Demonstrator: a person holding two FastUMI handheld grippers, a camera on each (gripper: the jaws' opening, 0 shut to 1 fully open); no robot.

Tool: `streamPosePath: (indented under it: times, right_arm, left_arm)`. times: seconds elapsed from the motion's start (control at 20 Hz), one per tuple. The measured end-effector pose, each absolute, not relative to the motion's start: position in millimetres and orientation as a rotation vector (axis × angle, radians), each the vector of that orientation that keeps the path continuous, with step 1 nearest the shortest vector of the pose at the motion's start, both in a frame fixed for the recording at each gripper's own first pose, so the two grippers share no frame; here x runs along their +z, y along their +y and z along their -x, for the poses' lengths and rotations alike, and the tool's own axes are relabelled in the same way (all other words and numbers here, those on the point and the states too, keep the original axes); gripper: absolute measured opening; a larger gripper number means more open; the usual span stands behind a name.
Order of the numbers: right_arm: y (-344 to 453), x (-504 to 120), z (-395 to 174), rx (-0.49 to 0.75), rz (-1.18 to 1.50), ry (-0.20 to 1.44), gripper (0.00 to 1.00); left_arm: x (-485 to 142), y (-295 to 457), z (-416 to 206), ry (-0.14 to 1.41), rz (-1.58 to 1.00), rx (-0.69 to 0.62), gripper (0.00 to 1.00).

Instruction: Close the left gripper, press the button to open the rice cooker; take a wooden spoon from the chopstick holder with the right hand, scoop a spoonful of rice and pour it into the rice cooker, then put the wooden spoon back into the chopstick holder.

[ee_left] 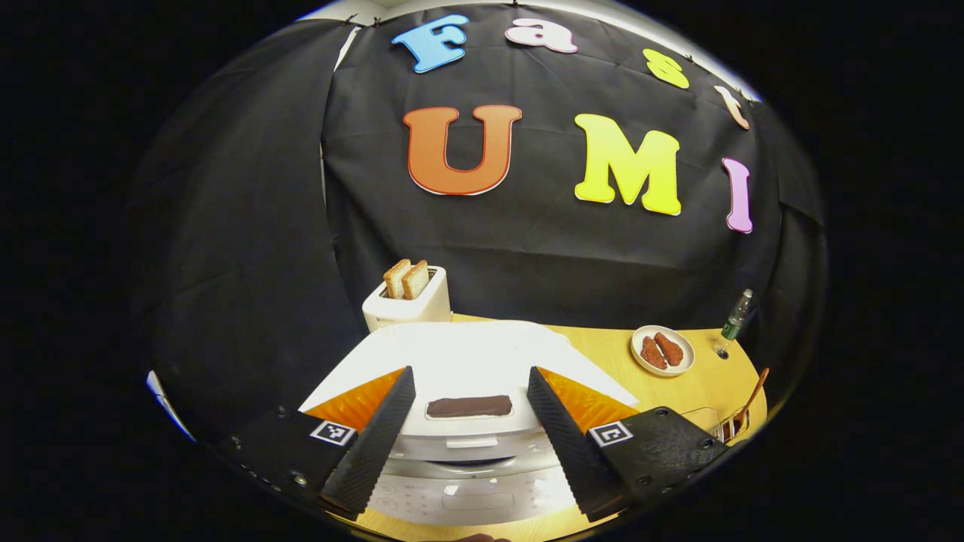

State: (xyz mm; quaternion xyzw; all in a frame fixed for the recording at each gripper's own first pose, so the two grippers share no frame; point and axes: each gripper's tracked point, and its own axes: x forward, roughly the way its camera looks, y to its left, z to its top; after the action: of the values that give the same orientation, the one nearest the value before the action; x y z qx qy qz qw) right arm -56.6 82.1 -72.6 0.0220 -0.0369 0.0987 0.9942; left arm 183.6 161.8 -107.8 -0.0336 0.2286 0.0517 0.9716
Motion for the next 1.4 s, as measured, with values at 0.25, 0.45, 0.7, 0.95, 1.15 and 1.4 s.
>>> streamPosePath:
  times: [0.25,0.45,0.7,0.95,1.15,1.4]
  right_arm:
    - [97,-51,42,0.233,0.008,-0.119,0.99]
    - [101,-33,32,0.230,0.037,-0.148,1.00]
    - [92,-35,18,0.163,0.008,-0.128,0.99]
    - [94,-43,10,0.174,-0.025,-0.101,0.99]
    - [87,-46,5,0.166,-0.032,-0.099,0.99]
    - [74,-49,-3,0.143,-0.039,-0.086,1.00]
  left_arm:
    - [-133,157,-173,0.512,0.065,0.114,0.97]
    - [-154,154,-164,0.562,0.057,0.114,0.97]
    - [-164,154,-155,0.563,0.054,0.122,0.98]
    - [-169,153,-152,0.573,0.058,0.124,0.98]
    - [-171,154,-152,0.580,0.051,0.127,0.98]
    - [-171,155,-154,0.580,0.060,0.135,0.98]
